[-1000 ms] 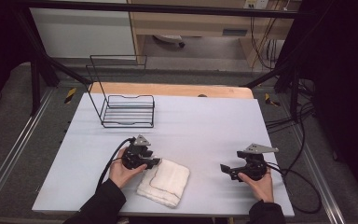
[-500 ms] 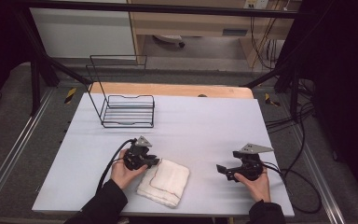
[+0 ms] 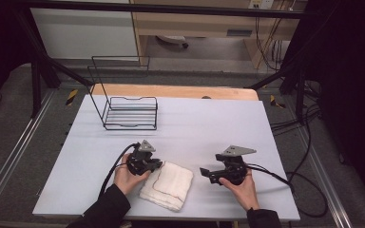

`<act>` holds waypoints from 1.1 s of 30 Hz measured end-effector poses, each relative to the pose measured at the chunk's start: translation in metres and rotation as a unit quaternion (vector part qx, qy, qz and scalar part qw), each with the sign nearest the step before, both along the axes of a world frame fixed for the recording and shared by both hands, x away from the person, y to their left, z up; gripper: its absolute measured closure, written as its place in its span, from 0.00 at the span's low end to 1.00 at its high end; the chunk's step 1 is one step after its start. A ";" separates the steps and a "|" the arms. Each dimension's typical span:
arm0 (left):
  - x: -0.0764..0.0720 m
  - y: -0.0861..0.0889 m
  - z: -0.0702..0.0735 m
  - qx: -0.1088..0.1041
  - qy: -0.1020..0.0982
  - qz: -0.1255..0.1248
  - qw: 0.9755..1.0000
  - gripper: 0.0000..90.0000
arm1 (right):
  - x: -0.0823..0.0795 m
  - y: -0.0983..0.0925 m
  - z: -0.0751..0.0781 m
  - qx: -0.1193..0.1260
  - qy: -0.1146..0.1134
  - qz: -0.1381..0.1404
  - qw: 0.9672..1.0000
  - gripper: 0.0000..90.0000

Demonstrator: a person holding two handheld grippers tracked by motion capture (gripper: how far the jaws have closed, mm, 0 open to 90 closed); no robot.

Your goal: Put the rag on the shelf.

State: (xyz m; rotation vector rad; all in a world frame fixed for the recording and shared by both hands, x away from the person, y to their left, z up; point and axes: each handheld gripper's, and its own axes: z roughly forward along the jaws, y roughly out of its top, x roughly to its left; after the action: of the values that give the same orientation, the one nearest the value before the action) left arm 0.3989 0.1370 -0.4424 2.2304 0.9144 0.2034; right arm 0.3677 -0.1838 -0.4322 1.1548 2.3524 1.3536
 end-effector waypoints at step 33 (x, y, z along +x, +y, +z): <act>-0.002 0.007 0.005 -0.019 0.004 0.005 1.000 0.92 | 0.003 0.055 -0.017 -0.037 0.063 0.051 0.996 0.93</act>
State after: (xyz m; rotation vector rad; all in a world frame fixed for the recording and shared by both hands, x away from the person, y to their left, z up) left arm 0.3973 0.1436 -0.4377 2.1932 0.9274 0.1811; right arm 0.3711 -0.1286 -0.4489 1.1435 2.5593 1.2480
